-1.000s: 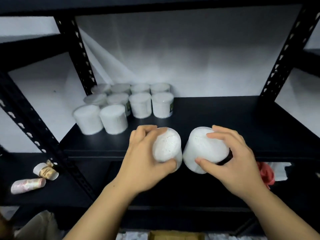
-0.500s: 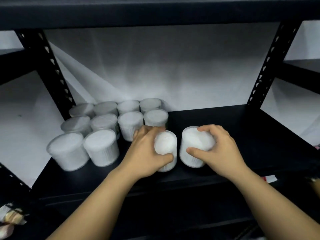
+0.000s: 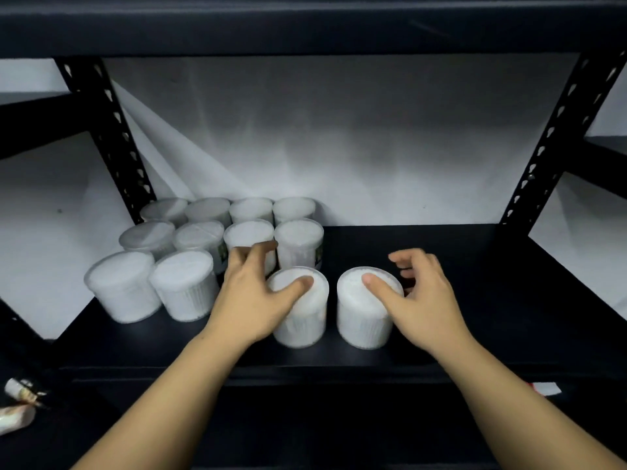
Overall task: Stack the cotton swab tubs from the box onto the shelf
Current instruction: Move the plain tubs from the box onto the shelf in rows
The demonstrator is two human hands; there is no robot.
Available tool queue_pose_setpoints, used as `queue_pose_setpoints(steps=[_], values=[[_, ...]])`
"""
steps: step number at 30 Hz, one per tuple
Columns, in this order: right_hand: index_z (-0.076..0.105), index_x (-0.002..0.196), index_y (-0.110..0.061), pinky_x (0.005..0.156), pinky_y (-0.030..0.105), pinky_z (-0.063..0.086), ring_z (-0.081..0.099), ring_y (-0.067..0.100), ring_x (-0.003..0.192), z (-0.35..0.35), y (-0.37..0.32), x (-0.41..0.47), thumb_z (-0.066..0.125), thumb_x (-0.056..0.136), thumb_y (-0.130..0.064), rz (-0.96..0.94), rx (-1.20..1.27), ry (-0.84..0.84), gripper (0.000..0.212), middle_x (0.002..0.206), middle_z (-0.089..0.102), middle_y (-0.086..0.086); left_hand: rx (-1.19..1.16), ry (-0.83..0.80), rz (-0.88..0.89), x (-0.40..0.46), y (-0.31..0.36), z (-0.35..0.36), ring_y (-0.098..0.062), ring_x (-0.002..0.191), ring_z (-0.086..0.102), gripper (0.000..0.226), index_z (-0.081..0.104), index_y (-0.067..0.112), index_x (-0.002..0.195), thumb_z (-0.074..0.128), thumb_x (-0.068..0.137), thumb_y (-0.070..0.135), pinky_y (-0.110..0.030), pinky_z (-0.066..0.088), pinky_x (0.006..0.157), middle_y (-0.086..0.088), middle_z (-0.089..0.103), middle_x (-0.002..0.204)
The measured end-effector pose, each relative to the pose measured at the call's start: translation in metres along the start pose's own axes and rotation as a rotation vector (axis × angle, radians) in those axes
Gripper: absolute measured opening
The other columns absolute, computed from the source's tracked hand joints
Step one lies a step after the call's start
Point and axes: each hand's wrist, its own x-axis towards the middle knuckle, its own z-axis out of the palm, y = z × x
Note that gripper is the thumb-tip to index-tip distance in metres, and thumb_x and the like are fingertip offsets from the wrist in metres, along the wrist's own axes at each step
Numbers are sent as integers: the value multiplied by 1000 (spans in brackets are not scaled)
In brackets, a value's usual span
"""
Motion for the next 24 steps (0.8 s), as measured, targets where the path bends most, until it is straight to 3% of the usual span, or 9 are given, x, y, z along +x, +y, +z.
queue_pose_setpoints(steps=[3, 6, 10, 13, 15, 18, 21, 24], values=[[54, 115, -28, 74, 18, 44, 57, 6, 97, -1, 2, 5, 81, 77, -44, 111, 35, -14, 50, 112, 55, -6, 15, -22, -112, 0, -2, 6, -20, 113, 57, 73, 49, 29, 131, 76, 71, 60, -28, 43, 93, 0, 49, 126], [54, 115, -26, 68, 23, 49, 62, 11, 85, -1, 5, 5, 81, 79, -39, 172, 73, -74, 48, 101, 61, -5, -9, -39, -141, -2, -3, 10, -18, 107, 59, 64, 53, 21, 121, 80, 73, 53, -32, 47, 91, 2, 61, 115], [60, 110, -26, 75, 29, 56, 67, 14, 87, -2, 8, 10, 83, 78, -36, 217, 150, -110, 41, 100, 66, -6, -186, -74, -238, 5, -4, 8, -7, 96, 64, 51, 58, 24, 109, 87, 72, 43, -31, 54, 86, 9, 65, 104], [69, 98, -26, 78, 28, 57, 71, 12, 90, -6, 10, 18, 83, 79, -29, 208, 210, -165, 23, 97, 74, -5, -346, -170, -238, 12, -10, 8, -11, 97, 69, 45, 64, 25, 107, 87, 69, 34, -27, 55, 85, 4, 72, 102], [74, 99, -29, 84, 28, 56, 71, 9, 94, -9, 11, 24, 79, 83, -25, 206, 231, -235, 17, 99, 76, -9, -415, -251, -218, 17, -11, 8, -13, 103, 70, 44, 68, 26, 111, 81, 70, 28, -27, 54, 90, 4, 75, 106], [74, 114, -34, 98, 29, 52, 68, 3, 107, -11, 10, 30, 73, 89, -27, 193, 192, -308, 26, 111, 74, -16, -425, -377, -168, 22, -9, 7, -4, 115, 65, 49, 65, 32, 128, 72, 81, 19, -28, 48, 106, 12, 72, 120], [68, 124, -34, 94, 23, 49, 61, 1, 108, -12, 2, 31, 72, 87, -45, 142, 62, -235, 39, 119, 64, -13, -295, -338, -96, 21, -4, 8, 2, 124, 55, 71, 51, 44, 142, 69, 74, 48, -27, 40, 112, 17, 57, 136], [62, 116, -32, 88, 24, 45, 54, 5, 105, -10, -5, 25, 75, 63, -72, 80, -123, -174, 69, 112, 50, -12, -10, -197, -26, 12, 4, 11, -6, 113, 54, 90, 50, 37, 136, 68, 59, 79, -25, 42, 102, 10, 46, 127]])
